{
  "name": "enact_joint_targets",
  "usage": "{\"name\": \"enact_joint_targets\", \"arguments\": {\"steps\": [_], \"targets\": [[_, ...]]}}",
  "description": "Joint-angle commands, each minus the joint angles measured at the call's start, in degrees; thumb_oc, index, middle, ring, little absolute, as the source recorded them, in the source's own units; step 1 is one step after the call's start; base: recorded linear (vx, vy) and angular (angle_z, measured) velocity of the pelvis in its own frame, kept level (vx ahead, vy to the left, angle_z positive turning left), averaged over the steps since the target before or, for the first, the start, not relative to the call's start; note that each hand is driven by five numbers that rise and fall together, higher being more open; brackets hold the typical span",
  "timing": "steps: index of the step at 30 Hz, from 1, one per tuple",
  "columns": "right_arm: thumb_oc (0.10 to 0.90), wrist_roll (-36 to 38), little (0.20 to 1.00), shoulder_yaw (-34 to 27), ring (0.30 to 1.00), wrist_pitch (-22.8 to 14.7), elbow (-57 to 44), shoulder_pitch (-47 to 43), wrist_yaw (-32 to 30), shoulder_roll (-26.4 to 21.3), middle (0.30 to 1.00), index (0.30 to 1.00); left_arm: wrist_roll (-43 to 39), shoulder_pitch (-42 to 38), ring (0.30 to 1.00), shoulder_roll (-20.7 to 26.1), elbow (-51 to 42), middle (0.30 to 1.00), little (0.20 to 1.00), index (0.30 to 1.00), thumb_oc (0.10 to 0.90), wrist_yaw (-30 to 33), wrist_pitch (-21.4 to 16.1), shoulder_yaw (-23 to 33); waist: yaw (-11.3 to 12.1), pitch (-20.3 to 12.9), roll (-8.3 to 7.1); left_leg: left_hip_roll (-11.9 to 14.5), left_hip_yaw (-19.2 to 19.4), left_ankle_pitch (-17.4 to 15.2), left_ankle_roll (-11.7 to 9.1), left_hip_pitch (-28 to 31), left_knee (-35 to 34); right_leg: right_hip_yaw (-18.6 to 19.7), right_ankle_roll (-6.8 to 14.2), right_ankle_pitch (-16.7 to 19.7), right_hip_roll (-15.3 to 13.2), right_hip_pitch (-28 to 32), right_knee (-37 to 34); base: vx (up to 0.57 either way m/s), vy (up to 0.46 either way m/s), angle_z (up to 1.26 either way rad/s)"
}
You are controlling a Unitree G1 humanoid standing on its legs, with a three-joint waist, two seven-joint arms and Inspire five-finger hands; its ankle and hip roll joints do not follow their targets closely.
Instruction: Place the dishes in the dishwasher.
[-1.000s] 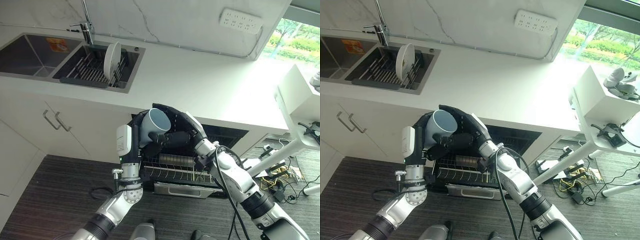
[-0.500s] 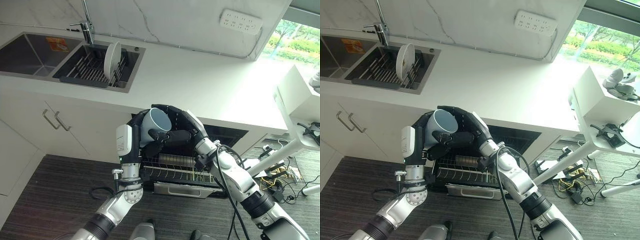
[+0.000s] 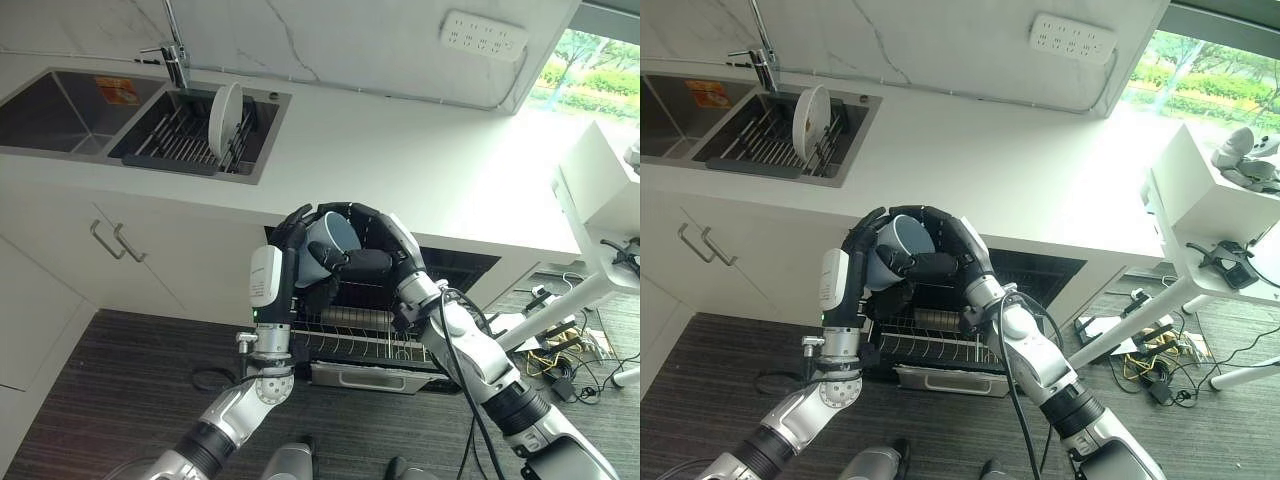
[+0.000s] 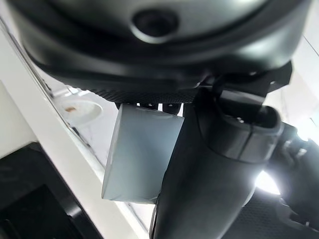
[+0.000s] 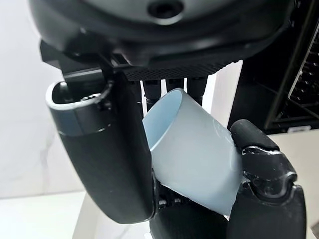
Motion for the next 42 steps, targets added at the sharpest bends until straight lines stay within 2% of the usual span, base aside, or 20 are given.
{"name": "enact_joint_targets", "arguments": {"steps": [1,2,4,7,15,25,33,42], "targets": [[0.400,3.72,0.300,-2.40,0.300,-9.95,-7.57,-3.72,0.02,2.53,0.300,0.300,5.96,-8.45,0.900,-0.83,-4.61,0.900,0.900,0.900,0.800,1.29,-2.93,-4.22,-0.79,-3.94,1.26,4.56,3.49,-8.24,-2.10,6.44,-2.62,3.62,2.27,-9.05,0.17,-1.85,6.13,-0.01,0.046,-0.02],[0.400,4.90,0.300,-4.88,0.300,-11.32,-8.47,-1.92,-0.87,1.53,0.300,0.300,5.95,-8.27,0.900,-0.47,-4.59,0.900,0.900,0.900,0.800,1.71,-2.45,-3.48,-1.54,-3.94,1.41,4.72,3.94,-8.24,-2.08,6.59,-2.62,3.91,2.25,-9.12,0.24,-1.89,6.13,-0.01,0.029,-0.04],[0.400,5.10,0.300,-5.62,0.300,-11.42,-8.99,-1.20,-0.94,1.32,0.300,0.300,6.02,-8.07,0.900,-0.44,-4.79,0.900,0.900,0.900,0.800,1.67,-2.31,-3.22,-1.69,-3.97,1.49,4.76,4.05,-8.23,-2.06,6.63,-2.62,4.01,2.22,-9.13,0.30,-1.91,6.13,-0.01,0.016,-0.07],[0.400,6.58,0.300,-8.99,0.300,-13.81,-9.66,1.68,-0.85,0.26,0.300,0.300,6.01,-7.42,0.900,-0.23,-5.21,0.900,0.900,0.900,0.800,1.56,-1.75,-2.27,-2.77,-4.02,1.72,4.91,4.67,-8.22,-1.96,6.92,-2.62,4.55,2.18,-9.15,0.54,-1.93,6.13,0.00,0.007,-0.07],[0.400,8.39,0.300,-10.92,0.300,-14.67,-10.23,3.27,-0.08,-0.18,0.300,0.300,6.24,-6.98,0.900,-0.36,-5.34,0.900,0.900,0.900,0.800,1.96,-0.92,-1.85,-3.64,-4.14,2.05,4.94,5.10,-8.20,-1.94,7.21,-2.62,5.13,2.11,-9.16,0.75,-1.96,6.13,0.00,0.000,-0.04],[0.400,7.03,0.300,-12.66,0.300,-17.35,-10.12,4.54,-5.02,0.30,0.300,0.300,6.39,-6.46,0.900,-0.20,-5.53,0.900,0.900,0.900,0.800,2.44,-0.27,-1.06,-4.08,-4.36,2.42,5.08,5.69,-8.11,-1.89,7.25,-2.62,5.00,2.13,-9.16,0.61,-1.86,6.13,0.00,0.000,0.00],[0.400,7.66,0.300,-18.20,0.300,-21.68,-8.66,9.54,-9.63,-1.24,0.300,0.300,6.35,-5.30,0.900,0.73,-6.74,0.900,0.900,0.900,0.800,2.66,0.52,0.17,-5.38,-4.37,2.44,5.68,6.82,-7.98,-1.85,7.20,-2.62,5.18,2.32,-8.93,0.67,-2.20,6.13,0.00,0.005,-0.03],[0.400,11.55,0.300,-23.13,0.300,-24.53,-5.80,13.94,-8.95,-2.34,0.300,0.300,6.40,-4.43,0.900,1.76,-7.57,0.900,0.900,0.900,0.800,2.47,0.59,1.86,-6.86,-4.10,2.47,6.12,7.64,-7.79,-1.83,7.04,-2.62,5.89,2.37,-8.82,1.05,-2.71,6.13,0.00,-0.002,-0.01]]}}
